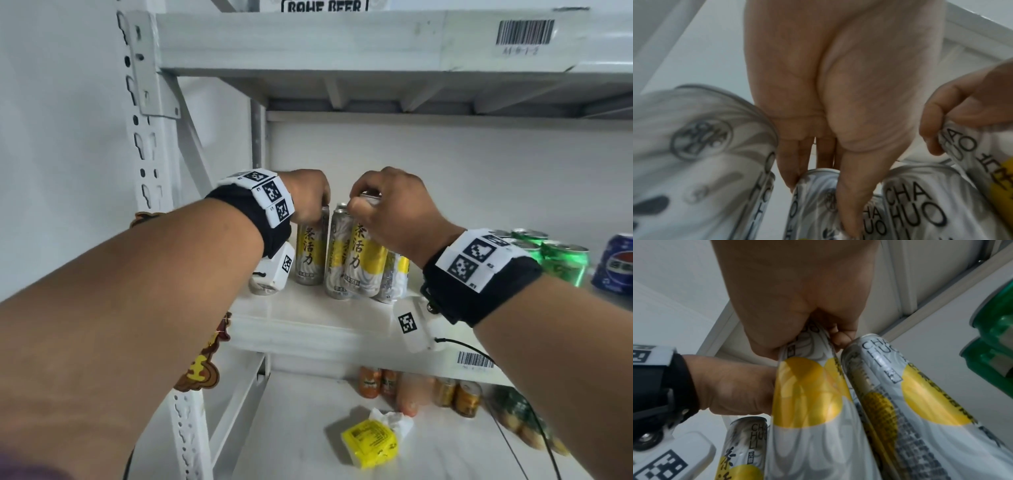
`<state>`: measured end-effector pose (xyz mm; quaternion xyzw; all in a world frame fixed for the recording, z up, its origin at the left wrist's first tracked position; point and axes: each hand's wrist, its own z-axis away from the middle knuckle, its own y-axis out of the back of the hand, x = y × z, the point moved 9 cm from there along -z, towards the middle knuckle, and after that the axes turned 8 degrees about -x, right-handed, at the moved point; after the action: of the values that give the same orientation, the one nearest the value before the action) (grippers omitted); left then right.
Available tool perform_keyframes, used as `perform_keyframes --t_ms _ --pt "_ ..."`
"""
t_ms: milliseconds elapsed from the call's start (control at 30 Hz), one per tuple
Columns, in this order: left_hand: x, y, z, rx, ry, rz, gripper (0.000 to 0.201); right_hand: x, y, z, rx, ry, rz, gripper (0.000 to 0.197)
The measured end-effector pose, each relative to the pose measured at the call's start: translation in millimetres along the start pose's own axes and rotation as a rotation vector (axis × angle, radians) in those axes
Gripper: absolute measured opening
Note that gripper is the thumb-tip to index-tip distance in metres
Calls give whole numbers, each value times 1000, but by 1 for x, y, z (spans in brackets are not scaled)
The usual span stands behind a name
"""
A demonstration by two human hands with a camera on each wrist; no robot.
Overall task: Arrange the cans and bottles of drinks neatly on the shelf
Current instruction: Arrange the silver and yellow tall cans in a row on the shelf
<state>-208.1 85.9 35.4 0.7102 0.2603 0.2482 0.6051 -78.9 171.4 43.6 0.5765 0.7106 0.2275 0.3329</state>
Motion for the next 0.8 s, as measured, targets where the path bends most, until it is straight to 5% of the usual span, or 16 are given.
perform_keyframes --t_ms 267,433,633,800 --pt "-2 15 19 77 -22 43 54 -10 -4 2 -38 34 -4 17" --pt "24 34 56 119 -118 187 43 -14 6 6 -67 86 16 19" --pt "80 2 79 -76 -166 297 38 -6 48 25 -21 134 -87 18" --pt "142 -10 74 -21 -185 497 31 29 87 58 -22 118 -233 25"
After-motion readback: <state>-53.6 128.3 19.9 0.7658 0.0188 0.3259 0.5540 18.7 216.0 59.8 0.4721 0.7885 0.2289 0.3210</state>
